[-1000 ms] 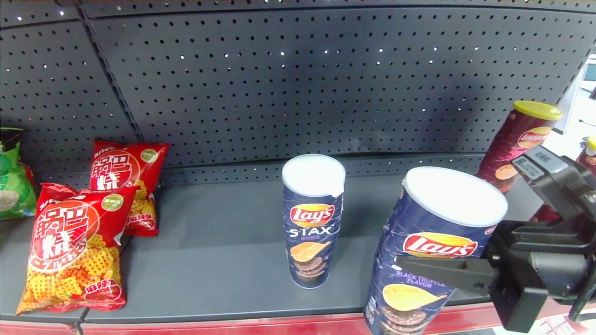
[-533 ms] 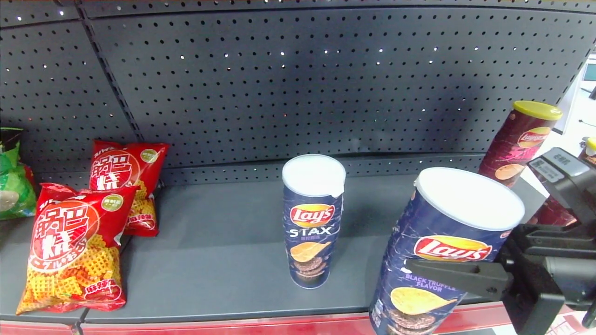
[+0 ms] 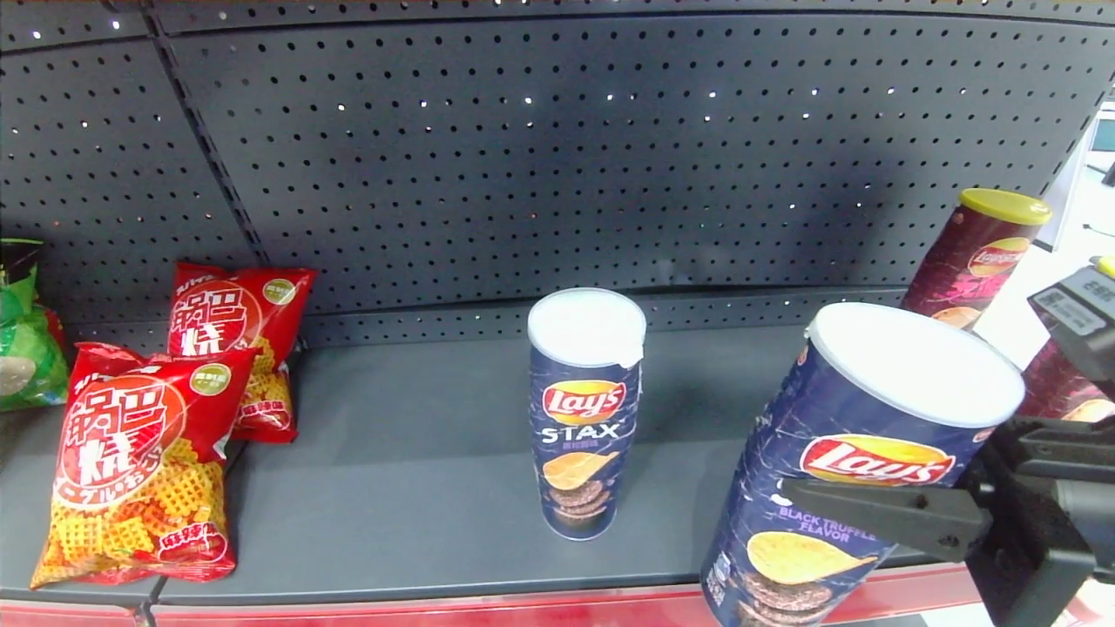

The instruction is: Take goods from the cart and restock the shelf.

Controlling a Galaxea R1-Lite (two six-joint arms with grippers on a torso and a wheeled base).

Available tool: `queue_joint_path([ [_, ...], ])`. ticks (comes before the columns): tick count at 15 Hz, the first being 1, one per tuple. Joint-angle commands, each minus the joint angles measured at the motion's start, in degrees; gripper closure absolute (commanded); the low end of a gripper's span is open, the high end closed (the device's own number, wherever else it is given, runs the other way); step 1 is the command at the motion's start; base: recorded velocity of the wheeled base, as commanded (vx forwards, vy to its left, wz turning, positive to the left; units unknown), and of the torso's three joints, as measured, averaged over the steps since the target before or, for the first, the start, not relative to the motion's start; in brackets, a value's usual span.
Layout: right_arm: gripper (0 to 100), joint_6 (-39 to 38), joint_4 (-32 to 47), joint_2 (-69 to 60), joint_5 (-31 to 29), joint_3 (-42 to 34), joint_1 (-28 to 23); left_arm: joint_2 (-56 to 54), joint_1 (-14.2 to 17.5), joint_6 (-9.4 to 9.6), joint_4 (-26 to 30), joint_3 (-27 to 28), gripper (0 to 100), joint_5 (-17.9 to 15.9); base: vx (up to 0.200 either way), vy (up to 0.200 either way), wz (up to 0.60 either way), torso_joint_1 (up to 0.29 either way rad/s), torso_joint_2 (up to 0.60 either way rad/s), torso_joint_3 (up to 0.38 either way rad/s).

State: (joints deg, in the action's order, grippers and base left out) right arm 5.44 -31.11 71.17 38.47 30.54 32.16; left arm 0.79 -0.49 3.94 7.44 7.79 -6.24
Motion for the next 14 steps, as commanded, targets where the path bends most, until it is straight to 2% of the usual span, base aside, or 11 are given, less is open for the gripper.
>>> queue_joint_path([
  [1, 100, 0.0, 0.0, -0.5, 0.0, 0.0, 0.0, -0.8, 0.3, -0.51, -8.1, -7.8, 0, 4.7, 0.0, 0.0, 0.0, 0.0, 0.0, 0.0],
  [2, 100, 0.0, 0.1, -0.6, 0.0, -0.2, -0.2, -0.8, 0.3, -1.39, -6.9, -7.4, 0, 6.9, 0.0, 0.0, 0.0, 0.0, 0.0, 0.0],
  [3, 100, 0.0, 0.0, -0.6, 0.0, 0.0, -0.3, -0.8, 0.3, -3.5, -7.1, -7.7, 0, 7.6, 0.0, 0.0, 0.0, 0.0, 0.0, 0.0],
  [4, 100, 0.0, 0.1, -0.6, 0.0, 0.0, -0.3, -0.8, 0.3, -4.64, -7.1, -7.6, 0, 8.4, 0.0, 0.0, 0.0, 0.0, 0.0, 0.0],
  [14, 100, 0.0, 0.1, -1.3, -0.2, -0.7, -1.3, -0.2, 0.6, -4.9, -7.2, -7.6, 0, 8.3, 0.0, 0.0, 0.0, 0.0, 0.0, 0.0],
])
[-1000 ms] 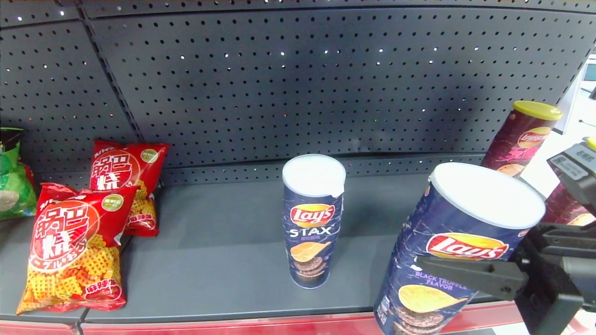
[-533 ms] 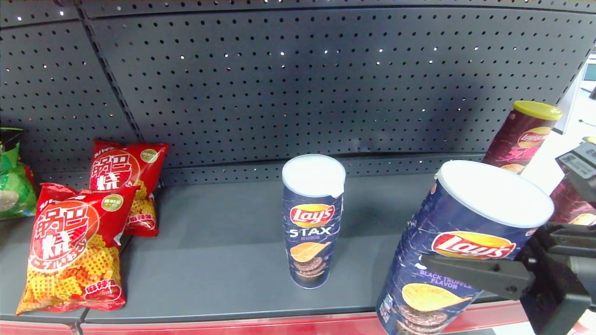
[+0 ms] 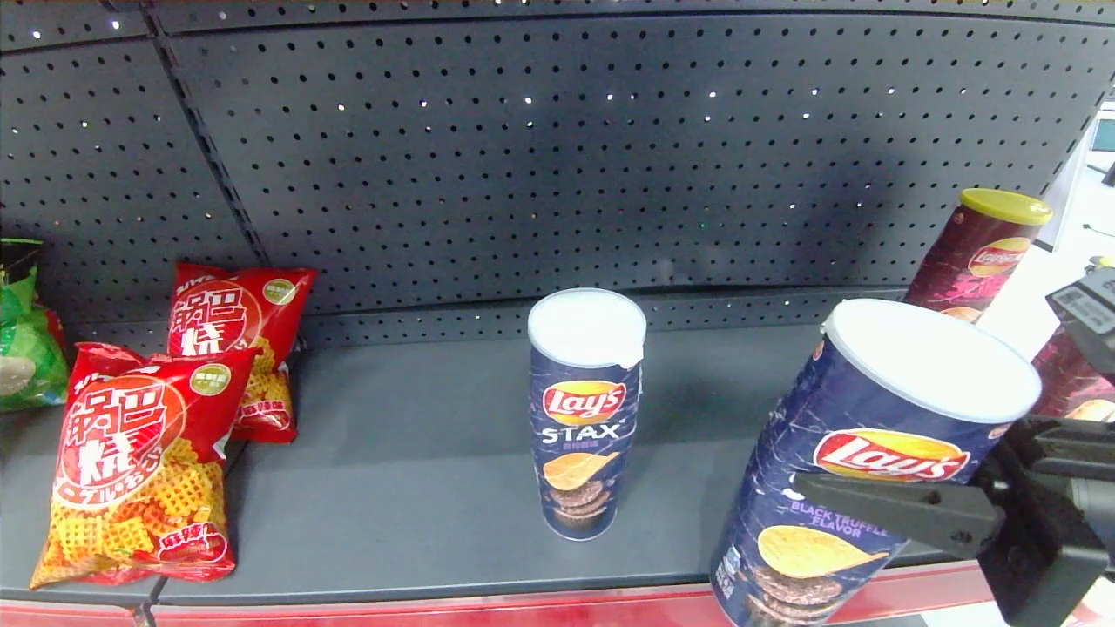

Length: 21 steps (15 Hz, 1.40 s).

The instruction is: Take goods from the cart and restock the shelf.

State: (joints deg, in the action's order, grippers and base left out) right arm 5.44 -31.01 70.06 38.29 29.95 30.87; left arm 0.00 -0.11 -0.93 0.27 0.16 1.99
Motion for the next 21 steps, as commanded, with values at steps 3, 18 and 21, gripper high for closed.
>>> queue_joint_path([
  [3, 100, 0.0, 0.0, -0.4, 0.0, -0.1, -0.7, 2.5, 1.1, 0.05, 0.0, 0.0, 0, 0.0, 0.0, 0.0, 0.0, 0.0, 0.0, 0.0],
  [18, 100, 1.8, 0.0, 14.5, -3.1, 14.7, -4.5, 0.2, 0.0, 0.05, -0.1, -0.1, 0, 0.0, 0.0, 0.0, 0.0, 0.0, 0.0, 0.0],
  [21, 100, 2.4, -0.1, 21.1, -3.6, 20.9, -6.9, 0.2, 0.0, 0.05, -0.1, -0.1, 0, 0.0, 0.0, 0.0, 0.0, 0.0, 0.0, 0.0],
])
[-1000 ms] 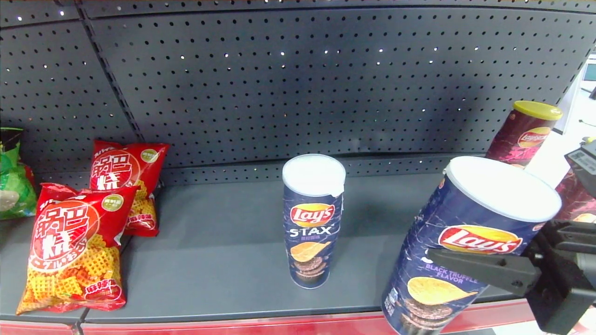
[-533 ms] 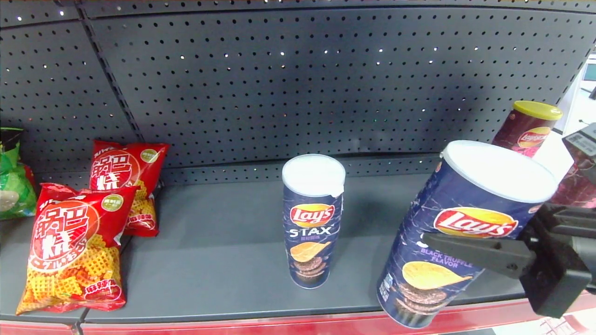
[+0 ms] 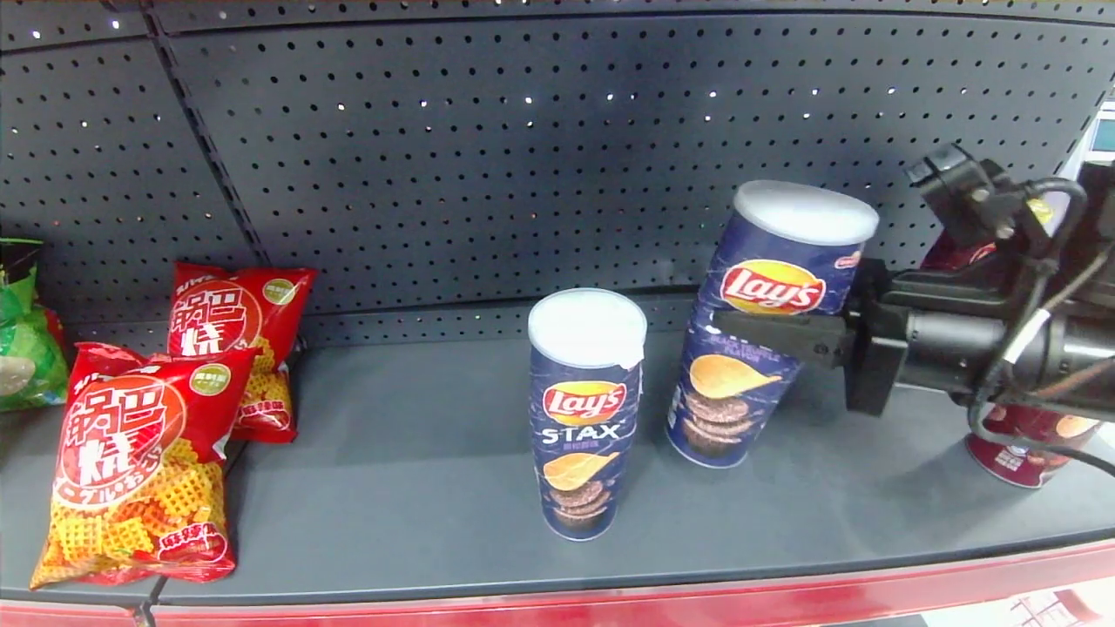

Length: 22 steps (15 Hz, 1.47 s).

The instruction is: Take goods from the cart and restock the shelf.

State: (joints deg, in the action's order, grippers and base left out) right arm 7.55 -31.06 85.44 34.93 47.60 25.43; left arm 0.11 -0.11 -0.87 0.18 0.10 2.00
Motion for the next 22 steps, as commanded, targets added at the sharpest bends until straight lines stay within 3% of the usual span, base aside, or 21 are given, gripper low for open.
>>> queue_joint_path([
  [1, 100, 1.2, -1.2, 8.4, 0.1, 4.5, -3.1, 0.1, 0.0, -0.01, 0.0, 0.0, 0, 0.0, 0.0, 0.0, 0.0, 0.0, 0.0, 0.0],
  [4, 100, 3.3, -2.8, 14.7, 2.7, 8.7, -4.7, 0.1, 0.0, -0.01, 0.0, 0.0, 0, 0.0, 0.0, 0.0, 0.0, 0.0, 0.0, 0.0],
  [6, 100, 5.2, -2.9, 20.2, 7.8, 15.0, -2.1, 0.1, 0.0, -0.01, 0.0, 0.0, 0, 0.0, 0.0, 0.0, 0.0, 0.0, 0.0, 0.0],
  [10, 100, 6.9, -2.4, 25.9, 9.7, 23.2, 1.5, 0.1, 0.0, -0.01, 0.0, 0.0, 0, 0.0, 0.0, 0.0, 0.0, 0.0, 0.0, 0.0],
  [22, 100, 7.0, 3.0, 31.7, 14.5, 30.9, 5.2, 0.1, 0.0, -0.01, 0.0, 0.0, 0, 0.0, 0.0, 0.0, 0.0, 0.0, 0.0, 0.0],
])
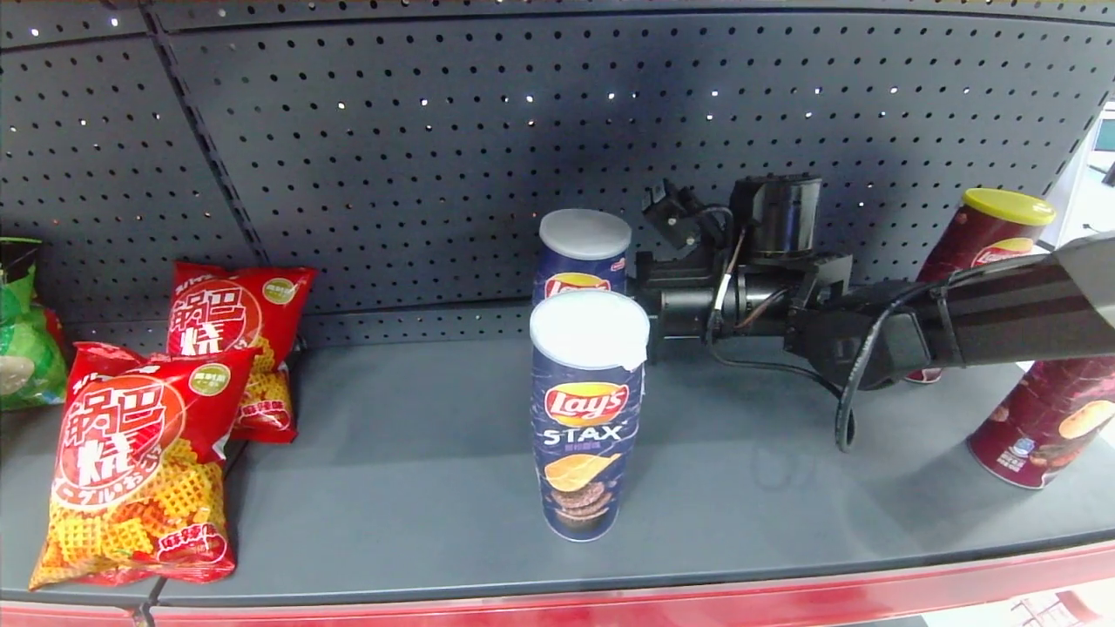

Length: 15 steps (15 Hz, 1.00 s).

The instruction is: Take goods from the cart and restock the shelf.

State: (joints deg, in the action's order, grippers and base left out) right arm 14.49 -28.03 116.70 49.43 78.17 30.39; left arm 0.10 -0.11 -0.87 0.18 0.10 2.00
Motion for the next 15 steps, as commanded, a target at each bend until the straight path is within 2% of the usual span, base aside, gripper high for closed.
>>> queue_joint_path([
  [1, 100, 0.0, 0.1, 0.5, 0.1, 0.2, 0.5, 0.1, 0.0, -0.01, 0.0, 0.0, 0, 0.0, 0.0, 0.0, 0.0, 0.0, 0.0, 0.0],
  [12, 100, 0.0, 0.1, -0.6, 0.1, -3.1, 1.0, 0.1, 0.0, -0.01, 0.0, 0.0, 0, 0.0, 0.0, 0.0, 0.0, 0.0, 0.0, 0.0],
  [13, 0, 0.0, 0.1, -0.7, 0.1, -3.1, 1.1, 0.1, 0.0, -0.01, 0.0, 0.0, 0, 0.0, 0.0, 0.0, 0.0, 0.0, 0.0, 0.0],
  [15, 0, 0.0, 0.1, -0.8, 0.1, -3.1, 1.1, 0.1, 0.0, -0.01, 0.0, 0.0, 0, 0.0, 0.0, 0.0, 0.0, 0.0, 0.0, 0.0],
])
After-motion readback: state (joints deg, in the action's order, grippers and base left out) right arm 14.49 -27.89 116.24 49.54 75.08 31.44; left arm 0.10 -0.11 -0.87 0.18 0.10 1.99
